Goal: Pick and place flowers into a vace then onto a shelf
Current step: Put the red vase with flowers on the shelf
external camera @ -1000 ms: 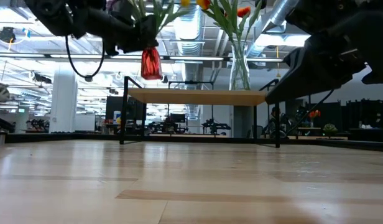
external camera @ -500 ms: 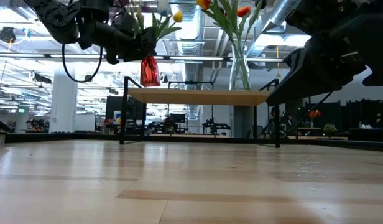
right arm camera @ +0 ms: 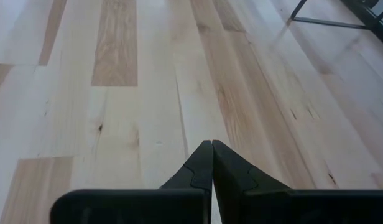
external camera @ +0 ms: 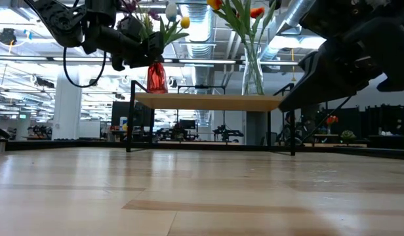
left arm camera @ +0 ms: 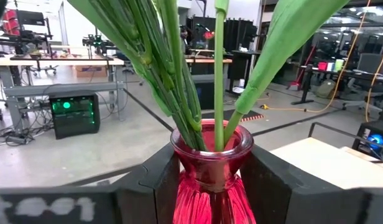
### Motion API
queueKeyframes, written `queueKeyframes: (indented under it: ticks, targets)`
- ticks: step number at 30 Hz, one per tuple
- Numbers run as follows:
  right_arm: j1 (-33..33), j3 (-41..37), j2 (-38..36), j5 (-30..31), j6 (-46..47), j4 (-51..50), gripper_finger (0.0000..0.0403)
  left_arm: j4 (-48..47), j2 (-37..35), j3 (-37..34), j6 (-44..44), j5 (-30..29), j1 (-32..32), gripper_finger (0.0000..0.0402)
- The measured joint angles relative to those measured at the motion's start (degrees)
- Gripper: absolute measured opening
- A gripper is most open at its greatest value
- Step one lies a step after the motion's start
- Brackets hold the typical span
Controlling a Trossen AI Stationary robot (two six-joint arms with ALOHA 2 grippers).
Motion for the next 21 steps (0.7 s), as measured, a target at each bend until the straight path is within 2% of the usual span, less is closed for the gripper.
queueKeyframes:
  ticks: [5, 14, 21]
  targets:
    - [0.0, 0.0, 0.0, -0.02, 0.0, 0.02, 0.0, 0.1, 0.24, 0.0, 0.09, 0.0, 0.0, 0.0141]
    - [0.0, 0.02, 0.0, -0.06, 0.02, 0.01, 0.0, 6.83, 6.42, 0.0, 1.41, 1.45, -0.28, 0.0141]
    - [0.0, 0.02, 0.0, -0.1, 0.02, -0.25, 0.0, 6.66, 6.6, 0.0, 3.29, 1.17, -0.28, 0.0141]
